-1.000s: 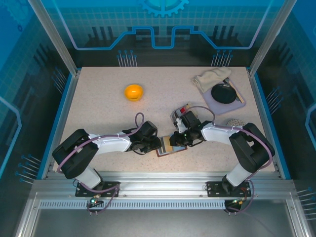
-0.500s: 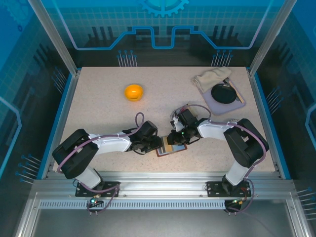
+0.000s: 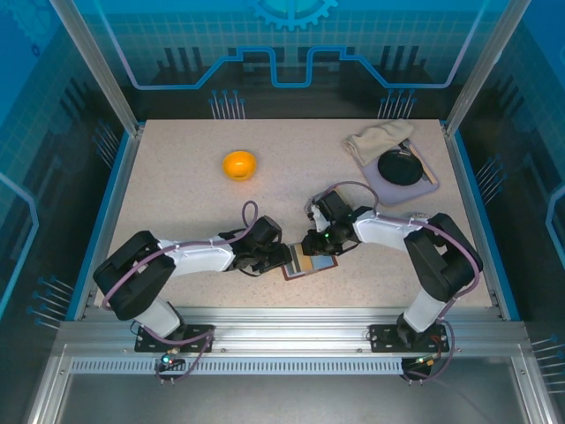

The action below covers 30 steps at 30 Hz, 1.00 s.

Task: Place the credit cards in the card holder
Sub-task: Insert the credit card into the card slot.

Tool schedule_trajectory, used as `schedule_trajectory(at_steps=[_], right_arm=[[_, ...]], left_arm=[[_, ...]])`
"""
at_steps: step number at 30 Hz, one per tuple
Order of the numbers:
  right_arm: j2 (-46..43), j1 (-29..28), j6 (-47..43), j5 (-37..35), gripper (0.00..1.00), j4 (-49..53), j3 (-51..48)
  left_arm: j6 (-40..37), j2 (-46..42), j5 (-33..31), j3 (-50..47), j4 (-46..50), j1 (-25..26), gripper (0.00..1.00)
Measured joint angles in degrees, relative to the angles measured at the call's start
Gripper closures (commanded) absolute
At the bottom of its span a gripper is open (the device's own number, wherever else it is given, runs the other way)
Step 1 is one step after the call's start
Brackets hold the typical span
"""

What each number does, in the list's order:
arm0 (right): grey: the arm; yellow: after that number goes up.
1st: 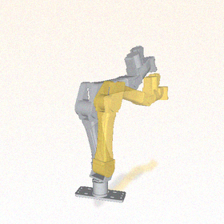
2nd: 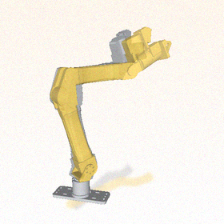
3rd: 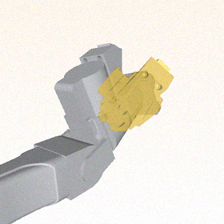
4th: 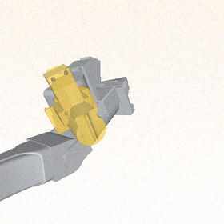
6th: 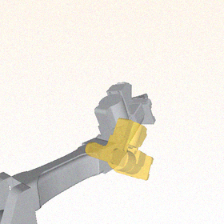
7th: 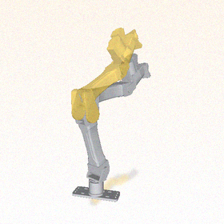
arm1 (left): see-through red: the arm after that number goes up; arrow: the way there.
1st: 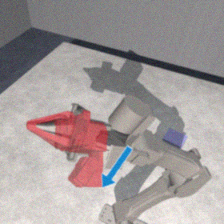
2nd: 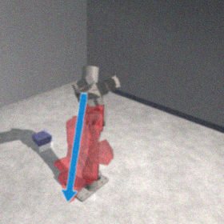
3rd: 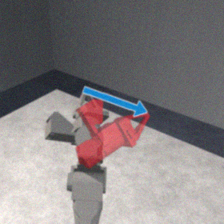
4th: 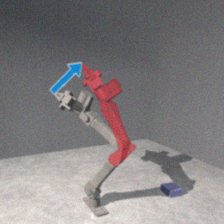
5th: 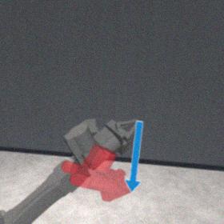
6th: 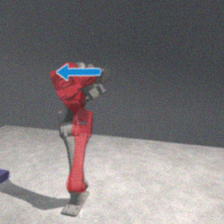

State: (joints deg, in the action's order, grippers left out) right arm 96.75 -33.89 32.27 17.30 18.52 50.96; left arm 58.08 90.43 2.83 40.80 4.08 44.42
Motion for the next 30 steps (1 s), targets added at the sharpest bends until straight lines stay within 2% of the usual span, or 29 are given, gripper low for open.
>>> schedule_trajectory(at_steps=[2, 6, 17, 20, 25, 30], right_arm=[[0.7, -0.2, -0.3, -0.2, 0.81, 0.1, 0.2], [1.1, -0.5, -0.4, 0.9, 0.86, -0.2, 0.2], [1.2, -1.0, -0.3, 6.0, 0.86, -1.2, 0.5], [1.3, -1.0, -0.2, 6.6, 0.84, -1.4, 0.5], [1.1, -1.0, 0.2, 5.2, 0.75, 0.3, 1.4], [-5.5, -0.1, -1.5, 1.2, 0.62, 7.8, 4.1]], left_arm=[[0.0, 0.0, 0.1, 0.0, -0.1, 0.0, 0.55], [0.0, 0.5, 0.4, 0.0, -0.5, -0.1, 0.58], [0.0, 0.7, 1.0, 0.0, -0.5, -0.5, 0.59], [0.0, 0.7, 1.1, 0.0, -0.5, -0.6, 0.59], [0.0, 0.5, 1.1, 0.0, -0.3, -0.8, 0.57], [0.0, -1.0, 0.4, 0.1, 1.7, -1.4, 0.50]])
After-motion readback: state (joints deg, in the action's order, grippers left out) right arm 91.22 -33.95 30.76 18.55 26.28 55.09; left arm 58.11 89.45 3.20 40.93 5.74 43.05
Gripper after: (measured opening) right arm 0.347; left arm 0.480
